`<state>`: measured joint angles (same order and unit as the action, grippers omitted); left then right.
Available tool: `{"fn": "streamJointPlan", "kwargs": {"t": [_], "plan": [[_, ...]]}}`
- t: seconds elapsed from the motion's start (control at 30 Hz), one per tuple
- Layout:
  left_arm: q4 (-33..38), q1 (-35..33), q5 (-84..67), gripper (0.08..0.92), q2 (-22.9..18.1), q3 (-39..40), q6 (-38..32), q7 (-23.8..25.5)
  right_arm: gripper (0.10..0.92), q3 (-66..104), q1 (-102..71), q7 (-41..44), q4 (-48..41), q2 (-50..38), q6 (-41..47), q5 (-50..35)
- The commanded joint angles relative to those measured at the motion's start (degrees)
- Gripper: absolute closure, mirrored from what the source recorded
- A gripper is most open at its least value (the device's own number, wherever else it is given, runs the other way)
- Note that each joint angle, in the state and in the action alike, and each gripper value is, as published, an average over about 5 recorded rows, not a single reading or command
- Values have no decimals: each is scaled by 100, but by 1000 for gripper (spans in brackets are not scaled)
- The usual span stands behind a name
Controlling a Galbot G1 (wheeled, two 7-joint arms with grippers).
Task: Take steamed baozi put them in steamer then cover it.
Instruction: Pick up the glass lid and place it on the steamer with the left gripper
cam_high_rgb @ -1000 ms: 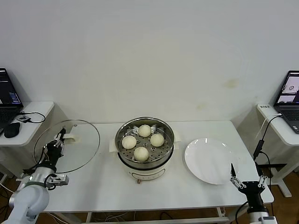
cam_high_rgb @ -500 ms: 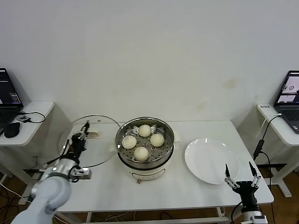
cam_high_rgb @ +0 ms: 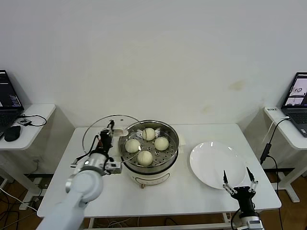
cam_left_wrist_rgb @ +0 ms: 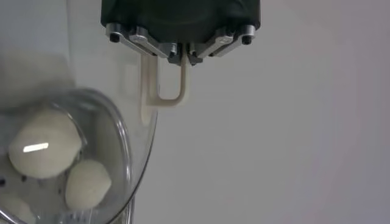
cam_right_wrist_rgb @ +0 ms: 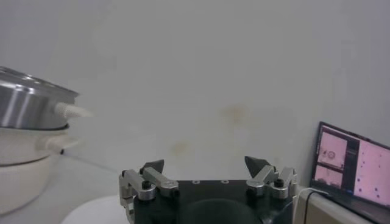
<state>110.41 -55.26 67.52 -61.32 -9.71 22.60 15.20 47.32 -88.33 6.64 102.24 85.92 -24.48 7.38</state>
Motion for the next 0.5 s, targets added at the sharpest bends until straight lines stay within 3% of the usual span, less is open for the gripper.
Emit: {"fn": "streamJointPlan", "kwargs": {"t": [0.03,0.2,0.5], "plan": [[-413,568,1064,861,-1376,646,378,554,203,-138,42,-15,-104,65,-8,238],[-597,544,1241,861,-1774,812,377,514,203,-133,38,-17,-154,37,-23,253],[-990,616,1418,861,-2131,1010,349,427,203,-169,14,-3,-161,56,3,193]]}}
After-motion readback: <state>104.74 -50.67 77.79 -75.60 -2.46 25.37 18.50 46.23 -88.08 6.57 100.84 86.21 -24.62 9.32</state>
